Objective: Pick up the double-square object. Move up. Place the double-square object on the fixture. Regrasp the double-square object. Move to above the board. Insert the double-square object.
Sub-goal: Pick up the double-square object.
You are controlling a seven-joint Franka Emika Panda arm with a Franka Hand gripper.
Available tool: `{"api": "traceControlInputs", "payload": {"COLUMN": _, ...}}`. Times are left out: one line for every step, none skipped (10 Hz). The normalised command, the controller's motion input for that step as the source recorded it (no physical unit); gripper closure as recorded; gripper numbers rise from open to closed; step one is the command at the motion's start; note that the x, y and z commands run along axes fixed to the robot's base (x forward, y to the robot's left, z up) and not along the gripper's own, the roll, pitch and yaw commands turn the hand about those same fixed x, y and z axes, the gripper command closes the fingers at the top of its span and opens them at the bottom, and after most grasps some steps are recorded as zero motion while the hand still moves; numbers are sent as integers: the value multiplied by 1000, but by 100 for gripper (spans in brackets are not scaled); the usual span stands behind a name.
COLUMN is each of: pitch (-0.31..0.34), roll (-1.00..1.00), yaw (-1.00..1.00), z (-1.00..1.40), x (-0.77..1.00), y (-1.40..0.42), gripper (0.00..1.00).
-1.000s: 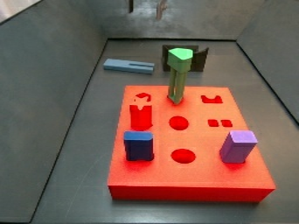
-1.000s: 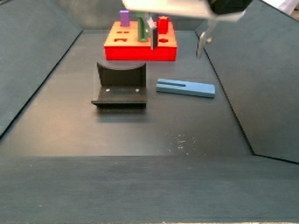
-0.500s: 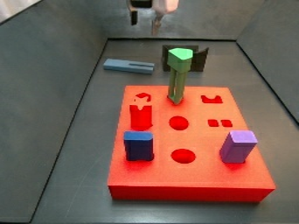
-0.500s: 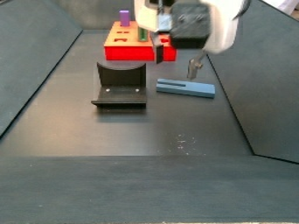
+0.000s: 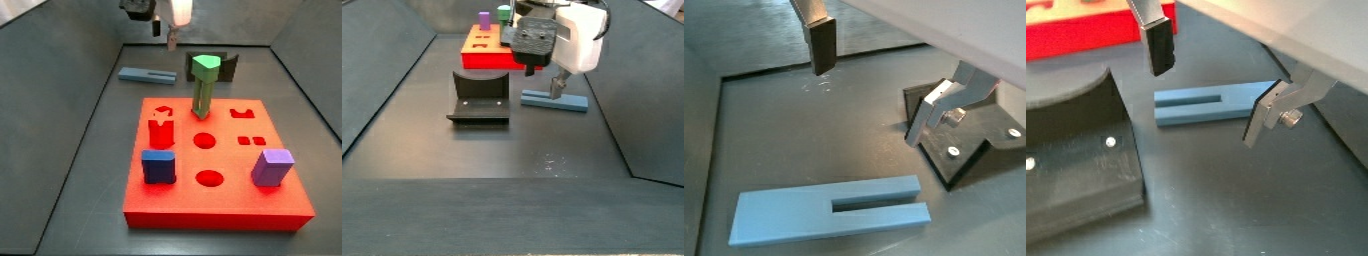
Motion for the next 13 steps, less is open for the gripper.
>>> {"api": "traceControlInputs", "payload": {"pitch": -216, "roll": -367, "yaw": -463, "z": 0, "x": 0, "y": -354, "gripper": 0}}
{"api": "traceControlInputs", "payload": {"pitch": 0, "roll": -4, "yaw": -529, "z": -597, "x": 0, "y": -520, "gripper": 0}}
{"api": "traceControlInputs", "payload": {"pitch": 123, "roll": 0, "yaw": -474, "z": -703, "x": 60, "y": -549, "gripper": 0}}
{"api": "traceControlInputs", "payload": {"pitch": 139, "roll": 6, "yaw": -466, "z": -729, "x": 106, "y": -554, "gripper": 0}}
{"api": "traceControlInputs", "payload": {"pitch": 51, "roll": 21, "yaw": -780, "z": -769, "x": -17, "y": -374, "gripper": 0}}
{"api": "traceControlInputs", "payload": {"pitch": 20, "roll": 16, "yaw": -1000, "z": -640, "x": 0, "y": -80, "gripper": 0}}
{"api": "traceControlInputs", "payload": {"pitch": 13, "roll": 0, "yaw": -1000, "z": -440, "x": -9, "y": 0, "gripper": 0}}
{"api": "traceControlInputs", "payload": {"pitch": 0, "roll": 0, "yaw": -1000, "z": -243, "x": 0, "y": 0, "gripper": 0}}
{"api": "traceControlInputs", "payload": {"pitch": 0, "roll": -93, "yaw": -991, "z": -194, "x": 6, "y": -11, "gripper": 0}}
{"api": "traceControlInputs", "payload": {"pitch": 0, "roll": -239, "yaw": -780, "z": -114, "x": 183, "y": 0, "gripper": 0}}
{"api": "traceControlInputs", "payload": {"pitch": 1, "roll": -350, "yaw": -609, "z": -86, "x": 317, "y": 0, "gripper": 0}}
{"api": "traceControlInputs", "payload": {"pitch": 99, "roll": -397, "yaw": -494, "z": -140, "x": 366, "y": 0, "gripper": 0}}
{"api": "traceControlInputs", "payload": {"pitch": 211, "roll": -356, "yaw": -251, "z": -166, "x": 406, "y": 0, "gripper": 0}}
